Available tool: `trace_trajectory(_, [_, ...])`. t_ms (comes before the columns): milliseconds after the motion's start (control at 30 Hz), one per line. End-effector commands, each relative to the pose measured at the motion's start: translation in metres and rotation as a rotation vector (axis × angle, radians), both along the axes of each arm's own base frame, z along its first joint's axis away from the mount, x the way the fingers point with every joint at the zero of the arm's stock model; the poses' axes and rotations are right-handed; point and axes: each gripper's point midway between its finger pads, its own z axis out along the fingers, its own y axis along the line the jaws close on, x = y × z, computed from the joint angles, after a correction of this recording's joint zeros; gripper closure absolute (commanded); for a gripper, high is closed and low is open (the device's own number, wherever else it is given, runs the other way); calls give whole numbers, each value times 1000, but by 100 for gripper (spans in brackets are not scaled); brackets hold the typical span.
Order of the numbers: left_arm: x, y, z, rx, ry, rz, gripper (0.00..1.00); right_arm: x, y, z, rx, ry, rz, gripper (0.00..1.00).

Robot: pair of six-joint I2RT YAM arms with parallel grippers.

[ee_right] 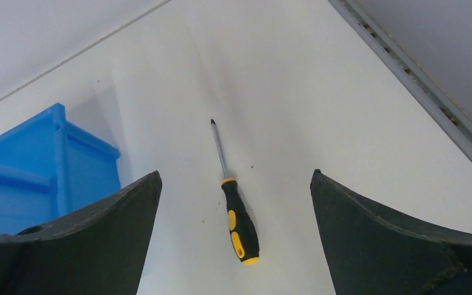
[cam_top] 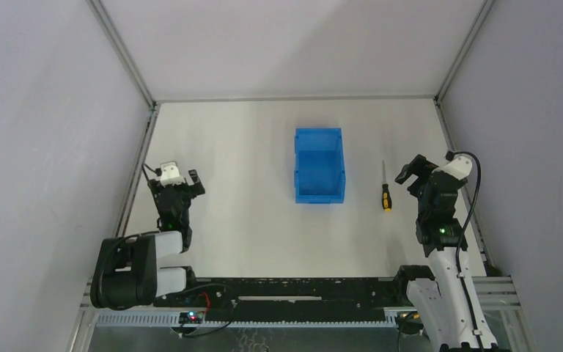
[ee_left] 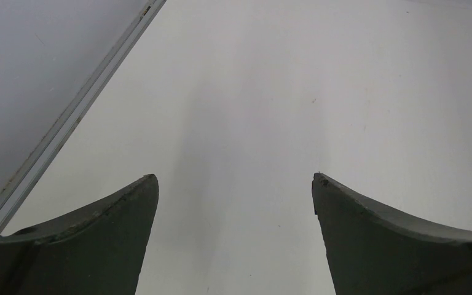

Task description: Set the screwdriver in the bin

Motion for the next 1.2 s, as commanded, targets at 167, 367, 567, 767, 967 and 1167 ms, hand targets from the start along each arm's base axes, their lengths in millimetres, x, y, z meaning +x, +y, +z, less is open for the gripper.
trace_trajectory(167, [13,2,36,26,-112,6,0,14,34,-18,67,235,195,0])
trace_trajectory(367, [13,2,36,27,-113,6,0,33,44,-63,110,513,249,0])
trace_trajectory(567, [13,2,36,26,-112,5,0,66,43,-108,67,667,269,3])
trace_trajectory(767, [13,2,36,26,-112,6,0,69,47,-162,46,838,262,12])
trace_trajectory(967, [13,2,36,27,-111,7,0,61,43,-188,43,922,233,44])
trace_trajectory(1167, [13,2,36,27,-112,7,0,68,42,-160,33,841,230,92])
